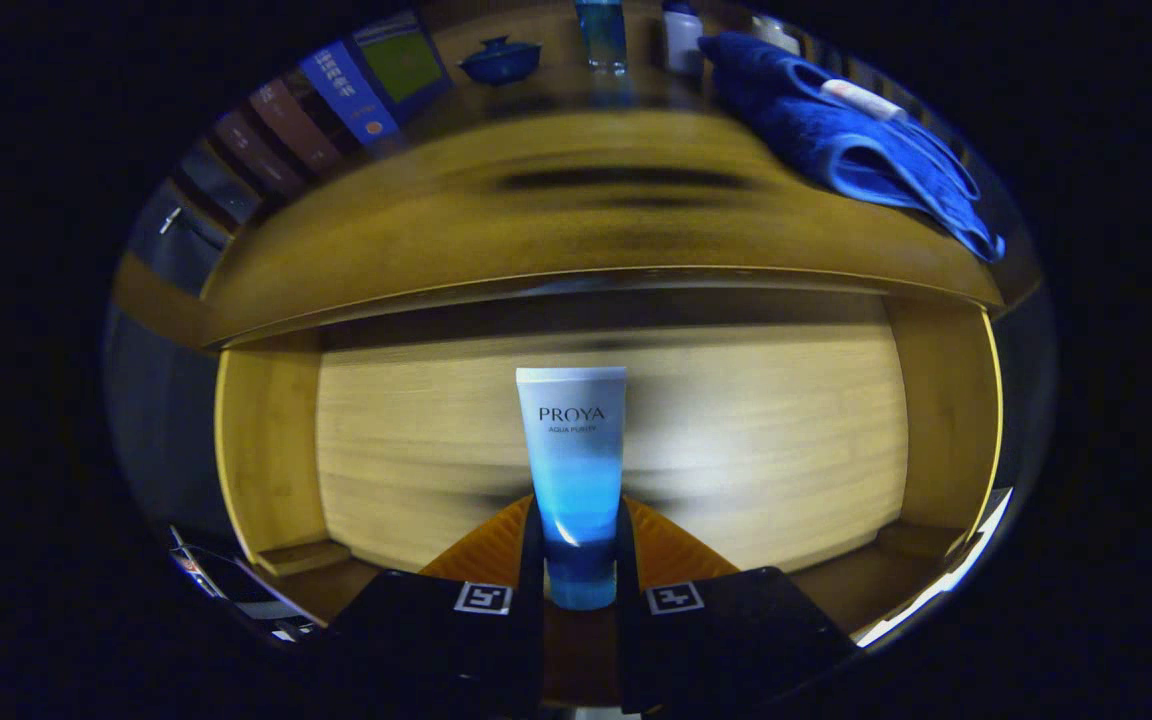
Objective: Pull open the drawer, take out the items inside it, and place them on the countertop above the cabinet.
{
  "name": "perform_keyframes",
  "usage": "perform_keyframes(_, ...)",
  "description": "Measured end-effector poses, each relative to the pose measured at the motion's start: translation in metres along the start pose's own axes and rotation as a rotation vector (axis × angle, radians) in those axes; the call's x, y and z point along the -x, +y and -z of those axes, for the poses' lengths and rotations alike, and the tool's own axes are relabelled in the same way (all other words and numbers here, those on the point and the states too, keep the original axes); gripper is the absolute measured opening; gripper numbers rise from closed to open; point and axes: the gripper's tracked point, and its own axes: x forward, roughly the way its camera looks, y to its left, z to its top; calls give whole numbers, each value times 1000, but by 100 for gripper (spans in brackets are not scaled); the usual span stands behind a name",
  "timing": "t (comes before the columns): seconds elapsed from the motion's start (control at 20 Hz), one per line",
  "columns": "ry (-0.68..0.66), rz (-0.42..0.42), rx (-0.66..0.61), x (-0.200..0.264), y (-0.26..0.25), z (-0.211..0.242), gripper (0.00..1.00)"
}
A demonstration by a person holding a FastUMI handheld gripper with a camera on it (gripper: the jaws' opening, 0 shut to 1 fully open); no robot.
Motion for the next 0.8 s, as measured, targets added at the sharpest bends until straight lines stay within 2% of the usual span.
perform_keyframes(0.25, -170, -31, 20, 62, 7, -26, 34)
perform_keyframes(0.4, -251, -43, 31, 82, 15, -62, 34)
perform_keyframes(0.65, -336, -33, 22, 84, 20, -134, 34)
perform_keyframes(0.8, -329, -2, 12, 69, 18, -168, 34)
